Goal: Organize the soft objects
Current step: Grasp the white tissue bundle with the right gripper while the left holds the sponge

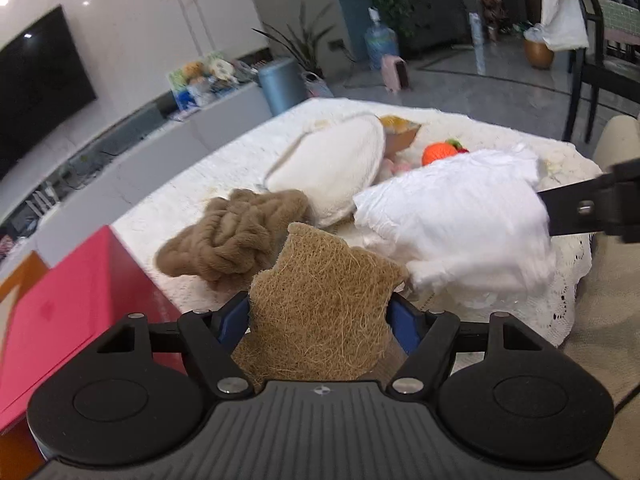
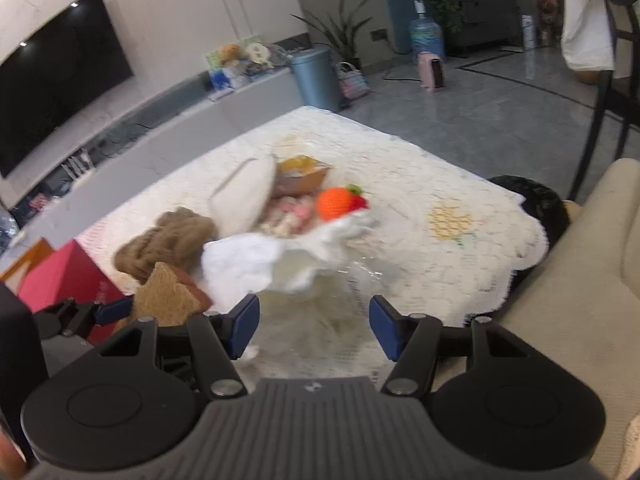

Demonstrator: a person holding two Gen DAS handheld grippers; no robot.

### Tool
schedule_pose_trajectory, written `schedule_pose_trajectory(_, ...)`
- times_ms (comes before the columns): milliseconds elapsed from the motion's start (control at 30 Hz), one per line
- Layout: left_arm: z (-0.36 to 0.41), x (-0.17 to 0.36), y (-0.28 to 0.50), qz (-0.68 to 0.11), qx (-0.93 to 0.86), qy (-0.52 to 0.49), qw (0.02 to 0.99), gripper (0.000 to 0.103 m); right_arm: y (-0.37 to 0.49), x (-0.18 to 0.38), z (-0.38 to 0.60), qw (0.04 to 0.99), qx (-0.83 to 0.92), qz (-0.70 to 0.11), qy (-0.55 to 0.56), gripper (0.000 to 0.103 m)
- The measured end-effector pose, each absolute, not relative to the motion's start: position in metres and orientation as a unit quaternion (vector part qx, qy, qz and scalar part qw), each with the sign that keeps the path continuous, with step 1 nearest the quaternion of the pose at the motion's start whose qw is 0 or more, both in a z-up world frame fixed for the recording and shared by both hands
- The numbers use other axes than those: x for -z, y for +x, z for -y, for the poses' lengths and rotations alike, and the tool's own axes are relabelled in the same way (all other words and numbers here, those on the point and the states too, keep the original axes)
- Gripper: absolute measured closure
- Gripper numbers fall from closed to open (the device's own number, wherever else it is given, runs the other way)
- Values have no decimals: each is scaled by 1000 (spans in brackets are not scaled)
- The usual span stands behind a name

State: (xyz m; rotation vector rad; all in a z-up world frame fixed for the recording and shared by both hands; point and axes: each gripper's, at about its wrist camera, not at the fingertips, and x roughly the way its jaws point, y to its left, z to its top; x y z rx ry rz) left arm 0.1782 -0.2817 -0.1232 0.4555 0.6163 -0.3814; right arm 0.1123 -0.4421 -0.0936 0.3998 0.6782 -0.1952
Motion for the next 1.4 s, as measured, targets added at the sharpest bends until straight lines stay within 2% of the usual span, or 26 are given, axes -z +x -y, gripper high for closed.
schedule_pose_trajectory(167, 269, 115, 162, -288, 169, 191, 923, 20, 118, 93, 429, 927, 40, -318, 193, 48)
schedule_pose_trajectory(300, 257, 108, 155, -292, 170, 173, 925, 20, 123, 97, 428, 923, 41, -306, 230, 48)
schedule_pose_trajectory(333, 255, 108, 154, -292, 171, 171, 925, 20, 124, 98, 429, 922, 49, -303, 238, 39)
schedule_pose_trajectory(367, 253, 108, 154, -293, 173, 169, 925, 20, 125, 99, 429, 921, 60, -300, 239, 22)
schedule_pose_trajectory(433, 251, 108, 153, -293, 176, 166, 925, 20, 128, 99, 425, 928, 87, -292, 215, 8)
schedule_pose_trajectory(567, 254, 110, 150, -290, 173, 164, 927, 20, 131, 101, 408, 946, 101, -241, 194, 8)
schedule_pose_trajectory(900, 254, 114, 151, -286, 169, 163, 929, 20, 145, 123, 413, 925, 159, -229, 257, 8)
schedule_pose_trajectory(933, 255, 114, 151, -286, 168, 162, 929, 20, 147, 126, 414, 926, 159, -229, 254, 10)
schedule_pose_trajectory(1000, 254, 113, 152, -287, 167, 161, 929, 20, 151, 130, 412, 929, 185, -228, 226, 34)
schedule_pose_trajectory(1033, 254, 113, 151, -288, 166, 162, 929, 20, 152, 132, 411, 927, 198, -239, 210, 57)
schedule_pose_trajectory(1067, 255, 113, 151, -288, 166, 163, 929, 20, 153, 133, 412, 927, 200, -245, 203, 68)
schedule_pose_trajectory(1100, 255, 113, 151, -288, 166, 164, 929, 20, 152, 133, 414, 928, 193, -242, 207, 72)
schedule_pose_trajectory(1133, 255, 114, 151, -289, 165, 163, 929, 20, 150, 132, 416, 929, 190, -237, 214, 81)
schedule_pose_trajectory(1200, 256, 113, 150, -290, 162, 162, 929, 20, 145, 127, 417, 931, 193, -230, 207, 88)
schedule_pose_trajectory(1400, 255, 109, 147, -295, 153, 156, 930, 20, 138, 105, 405, 953, 119, -234, 153, 90)
